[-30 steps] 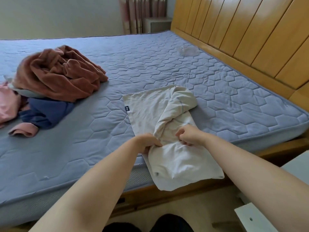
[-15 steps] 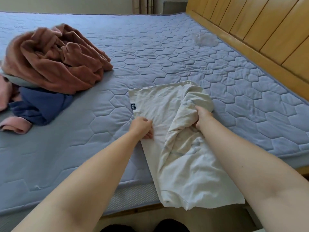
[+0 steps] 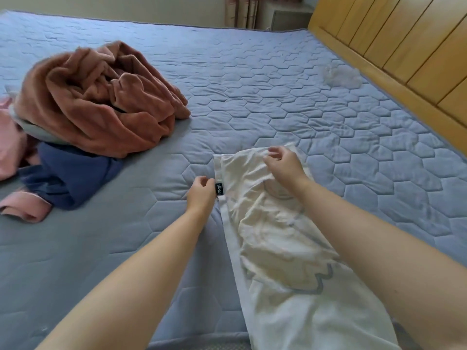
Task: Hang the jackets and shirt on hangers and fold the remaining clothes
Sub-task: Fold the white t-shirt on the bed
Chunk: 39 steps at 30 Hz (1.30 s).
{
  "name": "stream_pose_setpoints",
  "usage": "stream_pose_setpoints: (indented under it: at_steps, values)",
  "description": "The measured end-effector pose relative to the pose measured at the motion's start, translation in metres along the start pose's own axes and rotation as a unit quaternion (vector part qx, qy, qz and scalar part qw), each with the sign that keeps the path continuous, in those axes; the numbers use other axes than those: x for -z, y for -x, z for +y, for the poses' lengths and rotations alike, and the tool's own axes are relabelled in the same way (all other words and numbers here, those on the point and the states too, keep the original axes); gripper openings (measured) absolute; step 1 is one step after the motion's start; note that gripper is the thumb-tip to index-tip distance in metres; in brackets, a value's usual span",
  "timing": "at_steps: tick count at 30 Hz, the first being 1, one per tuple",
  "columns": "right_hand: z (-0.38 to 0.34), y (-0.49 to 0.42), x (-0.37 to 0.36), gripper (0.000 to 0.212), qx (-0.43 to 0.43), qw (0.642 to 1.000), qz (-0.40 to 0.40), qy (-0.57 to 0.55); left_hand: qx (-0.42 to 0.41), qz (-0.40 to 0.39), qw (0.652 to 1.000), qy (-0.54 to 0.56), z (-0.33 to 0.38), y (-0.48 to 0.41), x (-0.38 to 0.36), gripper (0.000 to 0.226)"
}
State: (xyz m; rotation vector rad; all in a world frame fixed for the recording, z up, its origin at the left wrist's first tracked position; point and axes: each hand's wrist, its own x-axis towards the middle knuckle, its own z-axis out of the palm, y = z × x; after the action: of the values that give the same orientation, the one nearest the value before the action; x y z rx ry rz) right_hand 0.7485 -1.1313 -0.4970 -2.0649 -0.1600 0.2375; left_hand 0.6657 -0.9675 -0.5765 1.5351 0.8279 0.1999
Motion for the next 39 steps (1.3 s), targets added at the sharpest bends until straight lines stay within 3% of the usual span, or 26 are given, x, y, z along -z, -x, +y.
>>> stream_pose_setpoints:
  at_steps: [2, 4, 9, 10, 13, 14, 18, 21, 24, 26, 28, 30, 33, 35, 37, 39]
  values:
    - [0.020, -0.018, 0.019, 0.042, -0.012, 0.993, 0.062, 0.097, 0.009, -0.016, 0.999, -0.046, 0.011, -0.004, -0.005, 0.064]
    - [0.039, -0.034, 0.035, 0.053, -0.065, 0.984, 0.085, 0.140, 0.020, -0.022, 0.997, -0.078, 0.020, -0.014, -0.014, 0.062]
    - [0.071, -0.062, 0.049, 0.069, -0.210, 0.976, 0.057, -0.016, 0.090, -0.058, 0.994, -0.036, 0.038, -0.030, -0.026, 0.045]
    - [0.073, -0.066, 0.050, 0.067, -0.223, 0.972, 0.040, -0.059, 0.104, -0.070, 0.992, -0.009, 0.040, -0.033, -0.027, 0.045]
    - [0.062, -0.072, 0.054, 0.028, -0.263, 0.958, -0.045, -0.102, 0.100, -0.121, 0.987, 0.014, 0.045, -0.042, -0.028, 0.036]
    - [0.058, -0.076, 0.056, 0.028, -0.263, 0.957, -0.064, -0.105, 0.092, -0.127, 0.988, 0.015, 0.047, -0.046, -0.028, 0.029]
    - [0.030, -0.101, 0.068, 0.035, -0.189, 0.979, 0.000, -0.070, 0.031, -0.099, 0.994, 0.017, 0.081, -0.055, -0.033, 0.011]
    - [-0.004, -0.125, 0.080, 0.039, -0.150, 0.986, 0.068, -0.036, -0.014, -0.050, 0.999, -0.009, 0.130, -0.067, -0.048, 0.018]
    - [-0.052, -0.154, 0.095, 0.035, -0.052, 0.977, 0.203, 0.045, -0.115, 0.013, 0.991, -0.060, 0.196, -0.086, -0.061, 0.032]
    - [-0.078, -0.167, 0.103, 0.051, 0.019, 0.965, 0.244, 0.091, -0.188, 0.067, 0.963, -0.183, 0.228, -0.097, -0.068, 0.063]
    - [-0.079, -0.163, 0.100, 0.067, 0.050, 0.953, 0.235, 0.185, -0.252, 0.104, 0.884, -0.380, 0.230, -0.094, -0.075, 0.080]
    - [-0.048, -0.148, 0.086, 0.064, 0.069, 0.936, 0.171, 0.299, -0.297, 0.048, 0.810, -0.503, 0.196, -0.087, -0.083, 0.075]
    - [0.026, -0.099, 0.048, 0.058, 0.053, 0.903, -0.001, 0.425, -0.294, -0.101, 0.752, -0.581, 0.103, -0.063, -0.089, 0.063]
    - [0.073, -0.059, 0.026, 0.066, 0.027, 0.879, -0.071, 0.471, -0.271, -0.152, 0.744, -0.592, 0.043, -0.044, -0.085, 0.062]
    - [0.101, -0.037, 0.012, 0.085, 0.028, 0.873, -0.068, 0.482, -0.258, -0.141, 0.757, -0.584, 0.013, -0.035, -0.084, 0.061]
    - [0.106, -0.037, 0.010, 0.083, 0.028, 0.878, -0.038, 0.477, -0.267, -0.119, 0.758, -0.583, 0.012, -0.038, -0.086, 0.061]
